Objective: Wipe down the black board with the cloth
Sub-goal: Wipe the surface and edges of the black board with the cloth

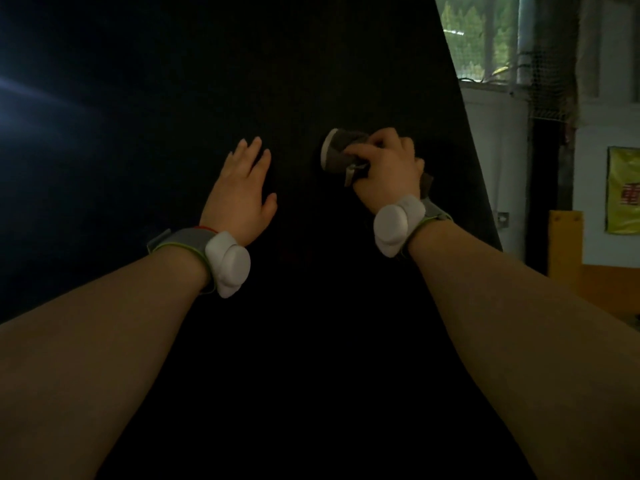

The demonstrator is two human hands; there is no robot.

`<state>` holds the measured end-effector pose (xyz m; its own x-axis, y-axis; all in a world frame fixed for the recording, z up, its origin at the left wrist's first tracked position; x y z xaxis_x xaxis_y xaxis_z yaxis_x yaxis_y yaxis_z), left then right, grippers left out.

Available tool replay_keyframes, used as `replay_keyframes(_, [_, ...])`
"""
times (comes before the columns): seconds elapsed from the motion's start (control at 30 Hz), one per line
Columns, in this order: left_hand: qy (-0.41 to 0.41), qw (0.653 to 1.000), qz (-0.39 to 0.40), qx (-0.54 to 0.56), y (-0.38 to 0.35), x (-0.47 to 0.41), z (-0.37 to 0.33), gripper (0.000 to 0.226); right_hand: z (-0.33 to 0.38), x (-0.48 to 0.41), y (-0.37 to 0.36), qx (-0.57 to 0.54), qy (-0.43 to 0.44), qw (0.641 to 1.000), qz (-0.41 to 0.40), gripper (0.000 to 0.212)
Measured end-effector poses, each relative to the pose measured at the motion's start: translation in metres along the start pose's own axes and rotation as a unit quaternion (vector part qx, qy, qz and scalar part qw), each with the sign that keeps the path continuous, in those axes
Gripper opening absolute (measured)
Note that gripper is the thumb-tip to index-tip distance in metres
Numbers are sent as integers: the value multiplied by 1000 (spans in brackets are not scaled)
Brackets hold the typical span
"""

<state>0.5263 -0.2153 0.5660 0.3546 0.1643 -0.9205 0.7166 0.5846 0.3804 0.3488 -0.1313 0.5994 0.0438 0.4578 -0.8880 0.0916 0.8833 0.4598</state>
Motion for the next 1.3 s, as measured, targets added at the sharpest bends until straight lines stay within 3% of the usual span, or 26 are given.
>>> replay_keyframes(0.17, [-2, 1000, -15, -10, -1, 0, -4, 67, 17, 29, -18, 25, 106, 993, 36, 35])
replay_keyframes(0.53, [24, 999, 0, -47, -19, 20, -4, 75, 28, 88, -45, 23, 189, 971, 148, 30])
replay_keyframes(0.63, [12, 999, 3, -47, -21, 19, -2, 76, 22, 72, -19, 0, 145, 987, 61, 33])
replay_keyframes(0.77, [-6, 999, 3, -35, -24, 21, 0, 76, 1, 38, 27, -3, 23, 996, -82, 37])
replay_keyframes(0.9, [-13, 999, -3, -50, -28, 21, 3, 77, -12, 6, 21, 2, -51, 998, -20, 44])
replay_keyframes(1.3, [-5, 998, -8, -57, -23, 20, -4, 76, 33, 59, -37, 68, 168, 979, 92, 33])
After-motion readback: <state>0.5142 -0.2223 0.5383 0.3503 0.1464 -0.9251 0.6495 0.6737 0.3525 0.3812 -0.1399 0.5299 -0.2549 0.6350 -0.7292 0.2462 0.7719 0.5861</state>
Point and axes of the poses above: each hand's wrist, its own x-axis away from the middle knuckle, its own y-axis out of the back of the hand, z = x × y, the point moved 9 cm from there along -x, towards the middle knuckle, and after that the axes turned 8 degrees about x, right-handed, at the moved point
